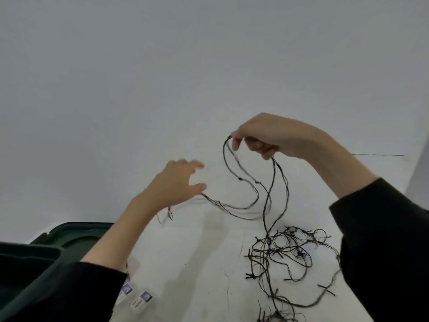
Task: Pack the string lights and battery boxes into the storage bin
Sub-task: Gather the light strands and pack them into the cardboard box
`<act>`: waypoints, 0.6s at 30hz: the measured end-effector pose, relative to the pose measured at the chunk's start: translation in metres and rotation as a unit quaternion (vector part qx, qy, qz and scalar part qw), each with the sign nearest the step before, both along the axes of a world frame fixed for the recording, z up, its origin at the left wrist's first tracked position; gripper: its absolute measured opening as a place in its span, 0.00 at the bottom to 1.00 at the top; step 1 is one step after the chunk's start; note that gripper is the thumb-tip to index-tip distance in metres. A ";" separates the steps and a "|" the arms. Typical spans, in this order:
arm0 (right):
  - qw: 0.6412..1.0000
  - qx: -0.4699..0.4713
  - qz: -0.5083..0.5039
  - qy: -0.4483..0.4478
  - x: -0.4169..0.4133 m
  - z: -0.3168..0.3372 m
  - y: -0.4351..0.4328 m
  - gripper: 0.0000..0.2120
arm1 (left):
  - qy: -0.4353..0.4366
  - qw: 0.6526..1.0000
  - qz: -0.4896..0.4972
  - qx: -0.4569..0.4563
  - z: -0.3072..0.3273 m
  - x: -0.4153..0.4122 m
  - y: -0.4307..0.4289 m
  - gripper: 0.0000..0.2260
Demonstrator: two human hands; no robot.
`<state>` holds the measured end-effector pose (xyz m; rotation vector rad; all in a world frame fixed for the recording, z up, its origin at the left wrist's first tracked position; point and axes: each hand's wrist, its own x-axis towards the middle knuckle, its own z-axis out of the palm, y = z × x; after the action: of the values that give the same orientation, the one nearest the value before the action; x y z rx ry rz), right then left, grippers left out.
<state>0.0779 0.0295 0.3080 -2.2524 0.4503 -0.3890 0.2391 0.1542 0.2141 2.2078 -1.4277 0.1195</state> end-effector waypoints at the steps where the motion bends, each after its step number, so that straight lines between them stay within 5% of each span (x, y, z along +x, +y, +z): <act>1: 0.999 -0.037 0.005 0.031 0.005 0.004 0.007 0.12 | 0.044 0.996 -0.039 -0.062 0.010 -0.009 -0.003 0.18; 4: 0.996 -0.077 0.008 0.041 0.015 0.011 0.019 0.13 | 0.333 0.904 -0.201 -0.178 0.040 -0.033 -0.009 0.15; 7: 0.998 -0.033 0.011 -0.044 0.009 0.021 0.011 0.12 | 0.354 0.885 -0.266 -0.147 0.048 -0.040 -0.006 0.13; 10: 0.997 0.005 0.050 -0.066 -0.004 0.013 -0.006 0.11 | 0.330 0.889 -0.233 -0.215 0.049 -0.031 -0.001 0.11; 15: 0.988 -0.018 0.095 0.124 -0.008 -0.045 -0.038 0.07 | 0.468 0.787 -0.159 -0.370 0.048 -0.005 0.002 0.12; 18: 0.967 -0.076 0.077 0.233 -0.015 -0.056 -0.051 0.12 | 0.499 0.764 -0.116 -0.392 0.040 0.013 0.003 0.12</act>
<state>0.0630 -0.0211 0.2525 -2.5081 0.4915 0.2010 0.2521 0.1575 0.2540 1.0426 -0.7618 -0.4217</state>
